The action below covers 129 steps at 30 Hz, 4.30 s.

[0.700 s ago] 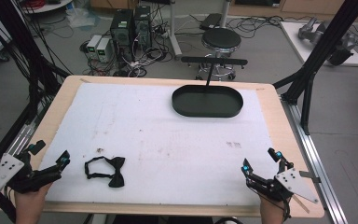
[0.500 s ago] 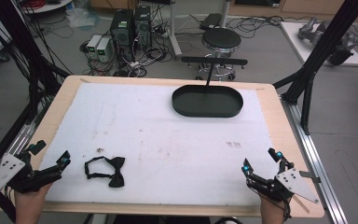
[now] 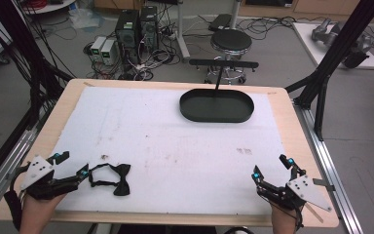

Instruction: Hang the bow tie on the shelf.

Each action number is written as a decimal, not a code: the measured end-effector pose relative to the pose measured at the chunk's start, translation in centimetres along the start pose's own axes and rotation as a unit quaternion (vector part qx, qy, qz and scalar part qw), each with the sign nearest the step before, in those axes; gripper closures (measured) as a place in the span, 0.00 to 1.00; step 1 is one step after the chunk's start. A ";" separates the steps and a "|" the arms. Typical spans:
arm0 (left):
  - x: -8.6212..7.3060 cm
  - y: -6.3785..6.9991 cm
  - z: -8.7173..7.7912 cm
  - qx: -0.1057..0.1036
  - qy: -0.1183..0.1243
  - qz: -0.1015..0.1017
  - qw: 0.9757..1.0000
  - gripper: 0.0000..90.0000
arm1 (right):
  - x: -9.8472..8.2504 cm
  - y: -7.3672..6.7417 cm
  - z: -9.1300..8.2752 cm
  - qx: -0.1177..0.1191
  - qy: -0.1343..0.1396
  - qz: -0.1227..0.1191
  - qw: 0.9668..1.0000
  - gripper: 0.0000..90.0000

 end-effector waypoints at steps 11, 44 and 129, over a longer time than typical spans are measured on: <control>-1.5 0.6 1.8 -0.003 -0.087 -0.001 0.996 0.45 | -0.1 -0.2 0.2 0.003 -0.003 -0.001 1.000 0.12; -3.1 1.5 4.0 -0.020 -0.142 0.011 0.990 0.96 | -0.3 -0.7 0.5 0.008 -0.012 0.005 1.000 0.12; 28.9 14.3 22.1 -0.034 0.265 0.144 0.953 0.97 | 0.3 0.0 0.6 0.067 0.068 0.041 0.995 0.12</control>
Point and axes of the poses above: each handheld gripper's, and its own axes: z roughly forward along the jaws, x roughly out of its top, y roughly to its right, the point moved 6 cm from there along z, roughly forward along the jaws, and after that the axes turned 11 degrees about -y, right-handed, at the moved point
